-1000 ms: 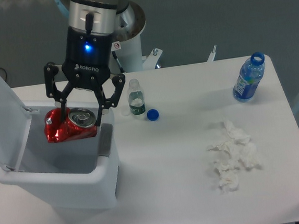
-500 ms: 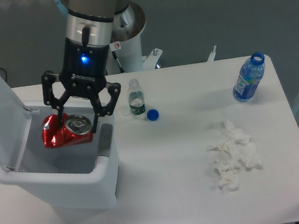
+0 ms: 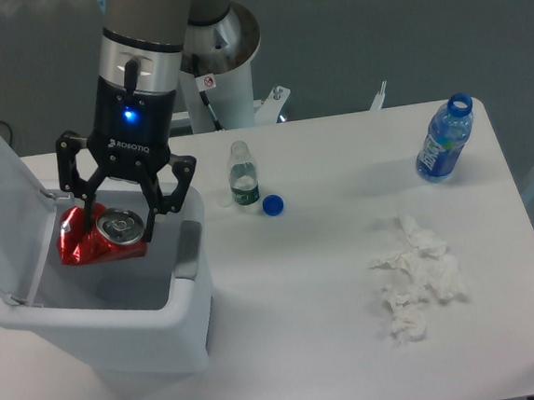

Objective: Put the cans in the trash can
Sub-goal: 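Lower the red can into the trash bin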

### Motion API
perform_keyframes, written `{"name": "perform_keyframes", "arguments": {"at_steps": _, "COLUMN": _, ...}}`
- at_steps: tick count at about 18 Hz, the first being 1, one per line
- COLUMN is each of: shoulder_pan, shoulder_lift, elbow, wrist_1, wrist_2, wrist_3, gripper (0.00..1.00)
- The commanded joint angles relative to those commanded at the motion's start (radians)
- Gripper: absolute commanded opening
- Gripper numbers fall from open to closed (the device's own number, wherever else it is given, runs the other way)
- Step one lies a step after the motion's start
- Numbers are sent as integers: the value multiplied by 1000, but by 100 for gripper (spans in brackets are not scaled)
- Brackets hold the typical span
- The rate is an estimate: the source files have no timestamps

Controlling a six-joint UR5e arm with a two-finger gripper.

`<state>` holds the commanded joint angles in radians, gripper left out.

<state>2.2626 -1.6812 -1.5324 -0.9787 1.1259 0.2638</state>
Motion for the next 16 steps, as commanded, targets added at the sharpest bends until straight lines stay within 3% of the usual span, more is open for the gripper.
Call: {"name": "perform_keyframes", "arguments": {"at_steps": 16, "shoulder_pan": -9, "shoulder_lift": -26, "elbow": -2, "wrist_1": 3, "wrist_2": 3, "wrist_3": 6, "gripper": 66}}
